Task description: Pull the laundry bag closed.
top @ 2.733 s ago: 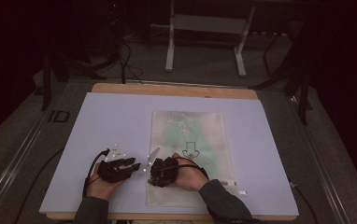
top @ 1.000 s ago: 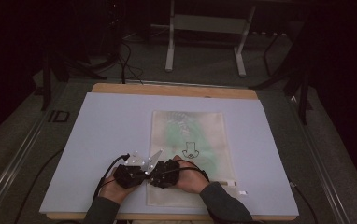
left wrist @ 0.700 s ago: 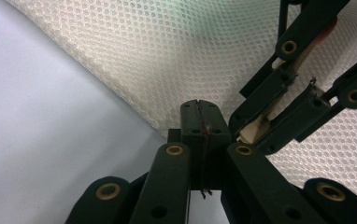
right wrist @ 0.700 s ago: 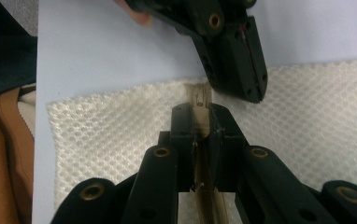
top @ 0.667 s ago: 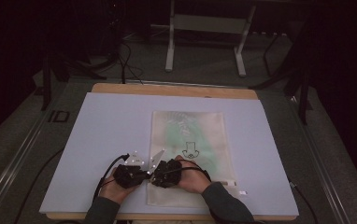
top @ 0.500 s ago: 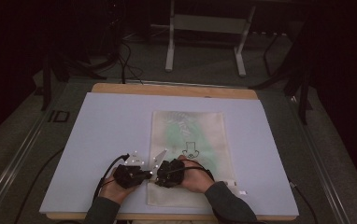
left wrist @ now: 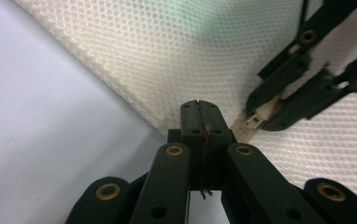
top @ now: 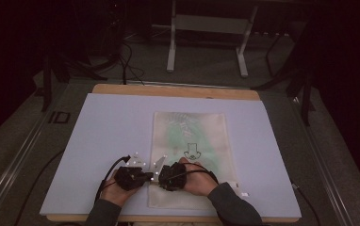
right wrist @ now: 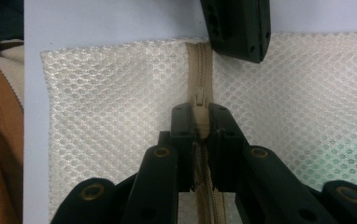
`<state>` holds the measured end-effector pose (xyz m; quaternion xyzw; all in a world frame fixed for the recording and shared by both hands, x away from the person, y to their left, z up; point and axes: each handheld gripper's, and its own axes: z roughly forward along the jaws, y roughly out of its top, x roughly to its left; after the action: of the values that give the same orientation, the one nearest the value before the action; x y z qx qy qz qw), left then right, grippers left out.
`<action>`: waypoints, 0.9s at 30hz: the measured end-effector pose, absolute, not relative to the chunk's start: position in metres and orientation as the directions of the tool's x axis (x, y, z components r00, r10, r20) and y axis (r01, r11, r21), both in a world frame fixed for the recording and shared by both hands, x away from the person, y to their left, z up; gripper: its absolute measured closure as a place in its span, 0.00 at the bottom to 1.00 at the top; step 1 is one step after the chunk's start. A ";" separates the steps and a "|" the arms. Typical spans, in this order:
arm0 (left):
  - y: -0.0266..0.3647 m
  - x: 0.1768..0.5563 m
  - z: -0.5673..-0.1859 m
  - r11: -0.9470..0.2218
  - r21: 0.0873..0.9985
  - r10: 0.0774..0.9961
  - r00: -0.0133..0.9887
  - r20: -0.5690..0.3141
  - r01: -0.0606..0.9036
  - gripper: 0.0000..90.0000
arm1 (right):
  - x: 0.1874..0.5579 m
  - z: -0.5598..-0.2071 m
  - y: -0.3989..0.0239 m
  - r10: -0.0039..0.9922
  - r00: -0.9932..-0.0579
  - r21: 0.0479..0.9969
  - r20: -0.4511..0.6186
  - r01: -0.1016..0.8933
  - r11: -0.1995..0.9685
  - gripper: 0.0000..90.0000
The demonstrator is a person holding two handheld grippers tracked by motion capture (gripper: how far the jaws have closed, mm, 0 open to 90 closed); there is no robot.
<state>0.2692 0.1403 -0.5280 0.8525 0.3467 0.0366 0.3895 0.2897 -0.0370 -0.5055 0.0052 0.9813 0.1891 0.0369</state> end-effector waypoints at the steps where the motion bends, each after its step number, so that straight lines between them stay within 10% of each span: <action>1: 0.140 0.267 -0.527 -0.453 0.693 0.609 0.762 -0.219 0.561 0.99 | 0.289 -0.506 -0.037 0.024 -0.997 0.371 -0.074 -0.005 0.929 0.91; 27: 0.133 0.265 -0.532 -0.496 0.658 0.603 0.769 -0.209 0.567 1.00 | 0.285 -0.503 -0.036 0.008 -0.995 0.339 -0.096 -0.026 0.940 0.91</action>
<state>0.2645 0.1334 -0.5320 0.8644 0.3386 0.0243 0.3708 0.2852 -0.0358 -0.5035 -0.0046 0.9838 0.1727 0.0479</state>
